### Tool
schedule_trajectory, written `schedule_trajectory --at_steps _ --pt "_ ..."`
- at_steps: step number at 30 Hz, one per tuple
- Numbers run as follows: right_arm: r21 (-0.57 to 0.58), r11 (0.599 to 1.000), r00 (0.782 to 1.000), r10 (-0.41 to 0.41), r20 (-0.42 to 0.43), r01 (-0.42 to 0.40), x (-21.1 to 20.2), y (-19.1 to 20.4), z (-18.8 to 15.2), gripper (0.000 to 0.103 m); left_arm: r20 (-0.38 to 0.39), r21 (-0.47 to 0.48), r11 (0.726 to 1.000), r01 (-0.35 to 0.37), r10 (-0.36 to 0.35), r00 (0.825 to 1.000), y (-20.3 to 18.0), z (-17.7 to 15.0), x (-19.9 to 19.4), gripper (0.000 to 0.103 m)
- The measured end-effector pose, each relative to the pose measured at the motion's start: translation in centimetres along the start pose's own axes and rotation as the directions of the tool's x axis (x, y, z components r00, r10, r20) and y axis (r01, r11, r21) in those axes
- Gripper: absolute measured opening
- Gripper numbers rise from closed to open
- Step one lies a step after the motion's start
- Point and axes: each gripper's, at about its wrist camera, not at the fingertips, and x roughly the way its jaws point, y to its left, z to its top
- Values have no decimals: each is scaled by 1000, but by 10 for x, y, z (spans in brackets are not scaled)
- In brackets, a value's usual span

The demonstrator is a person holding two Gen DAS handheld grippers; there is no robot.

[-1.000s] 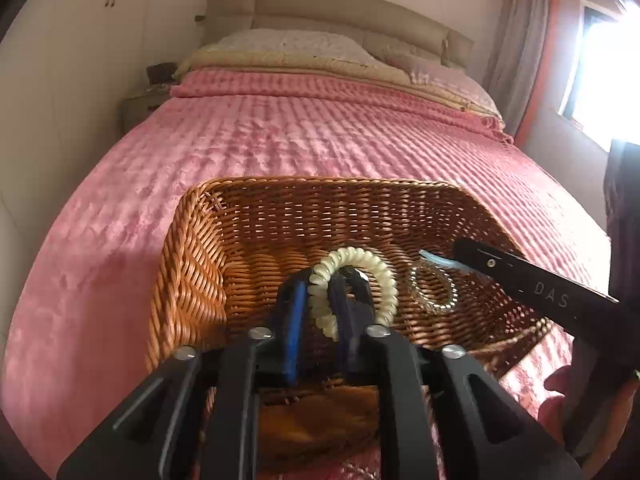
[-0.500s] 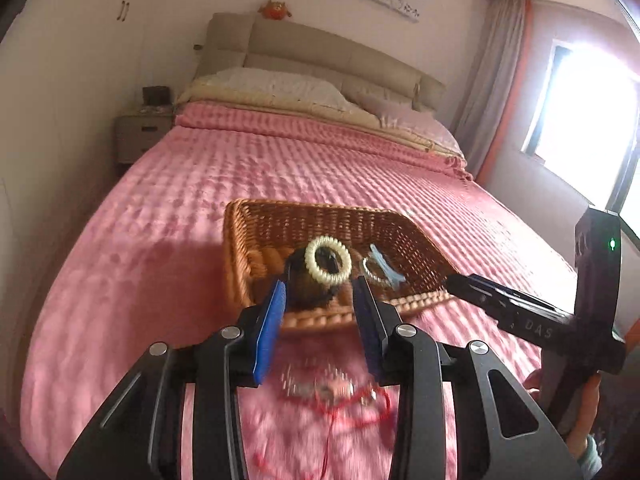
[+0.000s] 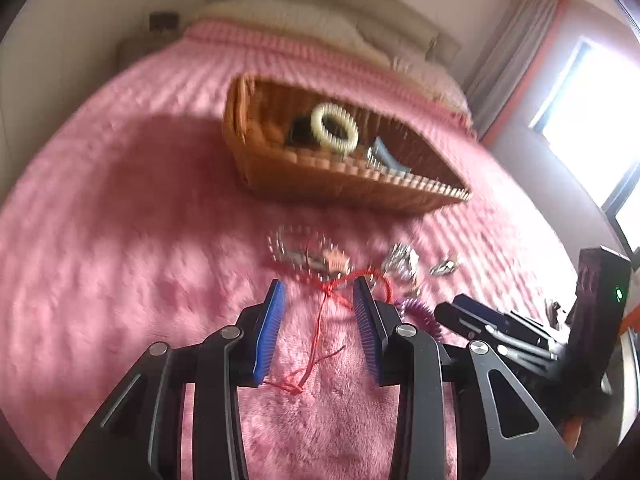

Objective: Organize jewelry
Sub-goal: 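Grasp the red string bracelet with the left tool while the right tool grasps the purple coil bracelet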

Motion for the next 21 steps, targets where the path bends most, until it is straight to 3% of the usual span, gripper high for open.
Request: schedule_trajectory --at_steps 5,10,11,14,21 --pt "-57 998 1000 -14 1 14 2 9 -6 36 -42 -44 999 16 -18 999 3 2 23 34" --pt "-121 990 998 -65 4 65 9 23 -9 31 -62 -35 999 -34 32 998 -2 3 40 32" --pt "-125 990 997 -72 4 72 11 25 -9 27 -62 -22 998 -51 50 997 -4 3 42 30" --pt "-125 989 997 -76 -4 75 12 23 -10 15 -75 5 996 -88 88 993 -9 1 46 4" --pt "-128 990 998 -61 11 62 6 21 -13 10 -44 13 997 -80 81 996 0 -12 16 1"
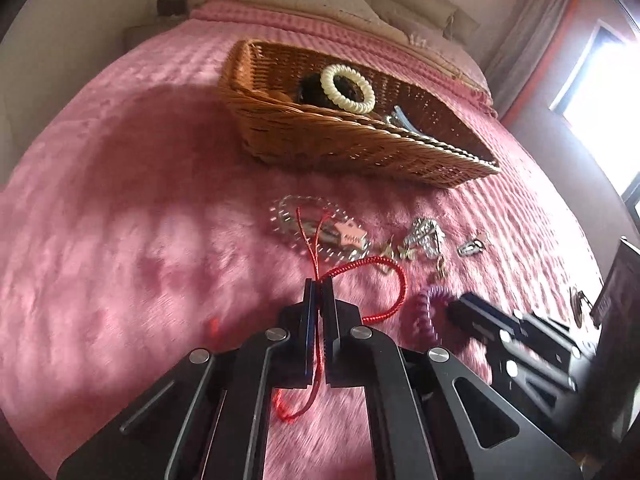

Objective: Organize jewelry
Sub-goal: 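Grasp the red string bracelet with the left tool while the right tool grasps the purple coil bracelet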

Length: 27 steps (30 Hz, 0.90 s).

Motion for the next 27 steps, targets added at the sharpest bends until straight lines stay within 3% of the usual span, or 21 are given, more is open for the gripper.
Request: schedule_trajectory --at_steps 9,12,20,27 --pt "23 999 1000 26 -7 -26 0 -4 0 10 -31 50 998 -31 32 999 23 -34 -30 2" --pt "30 999 999 40 -13 -40 1 -5 0 11 -50 59 998 -11 14 999 26 -42 -33 3" --pt "70 991 992 121 -33 -119 6 -15 0 14 -45 139 990 3 4 999 14 -57 -45 35" --pt "122 973 979 202 -20 -198 4 -27 -1 21 -14 140 990 -3 5 1000 16 -68 -56 41"
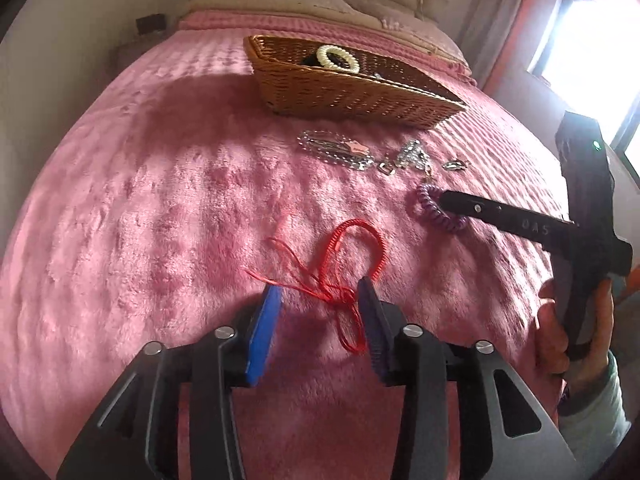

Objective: Organize jewelry
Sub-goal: 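Grasp the red string bracelet with the left tool while the right tool grasps the purple coil bracelet, then carry the red and purple bracelets into the basket and release both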

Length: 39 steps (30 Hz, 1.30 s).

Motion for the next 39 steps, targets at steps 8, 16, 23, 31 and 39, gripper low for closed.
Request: schedule_trajectory --at_steps 8,16,23,31,39 --pt "-64 990 986 -120 118 128 -20 14 -4 36 9 -9 999 40 -40 999 -2 1 5 43" --pt "-178 959 975 -217 43 221 6 38 -4 12 -12 -4 1000 10 -11 1000 -6 3 16 4" --pt "-198 956 974 -199 107 217 -9 45 -7 10 60 19 1000 18 -19 998 -11 3 -1 3" --pt "-151 971 967 -152 204 184 -45 48 7 9 224 40 996 77 -84 971 -15 32 -45 3" --pt "-167 962 918 -142 370 215 -92 66 80 9 369 65 996 53 -73 927 -21 120 -58 3"
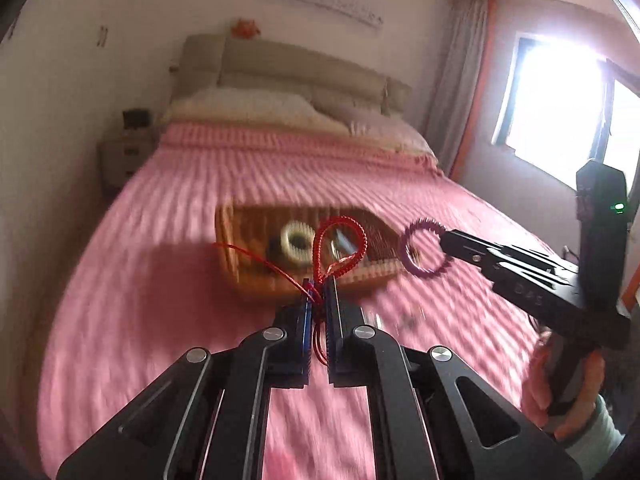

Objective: Organize jewelry
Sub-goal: 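Carry the red and purple bracelets into the basket and release both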

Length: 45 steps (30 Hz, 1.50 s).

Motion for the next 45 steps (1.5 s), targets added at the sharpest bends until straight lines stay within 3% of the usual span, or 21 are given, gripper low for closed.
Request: schedule_trajectory --at_steps 4,9,13,16,19,26,29,30,32,34,40,45 --pt "-3 999 999 -44 21 44 31 -12 40 9 0 -31 999 -26 26 1000 7 35 43 3" --pt "56 996 995 -63 -72 67 104 -44 67 9 -55 -84 993 -79 75 996 24 57 110 3" --pt "124 990 981 -46 -187 71 160 -69 63 9 -129 -130 985 -116 100 987 37 53 153 3" --pt "168 984 959 -15 -284 66 198 -81 50 9 -182 -144 980 -140 113 977 42 43 177 3" --pt "187 980 943 -3 -333 69 211 -85 36 9 -208 -144 978 -150 119 971 45 33 187 4" --pt "194 978 941 -7 -337 76 208 -84 29 9 -239 -156 979 -130 90 967 47 27 189 5" --pt "197 976 940 -18 -342 90 203 -84 27 12 -245 -160 980 -115 74 967 47 26 184 24" --pt "204 975 937 -13 -348 89 203 -86 28 15 -223 -169 981 -97 58 973 47 24 174 28" --pt "234 970 936 21 -350 65 198 -91 26 39 -186 -182 982 -55 21 982 46 23 156 41" --pt "251 966 952 20 -304 60 179 -94 26 51 -145 -186 982 -35 7 989 45 25 137 46" --pt "226 974 979 34 -199 12 116 -83 27 51 -66 -167 986 10 -21 998 36 20 76 48" --pt "175 984 988 54 -144 -28 69 -59 14 51 -64 -149 989 10 -20 998 29 -1 45 48"
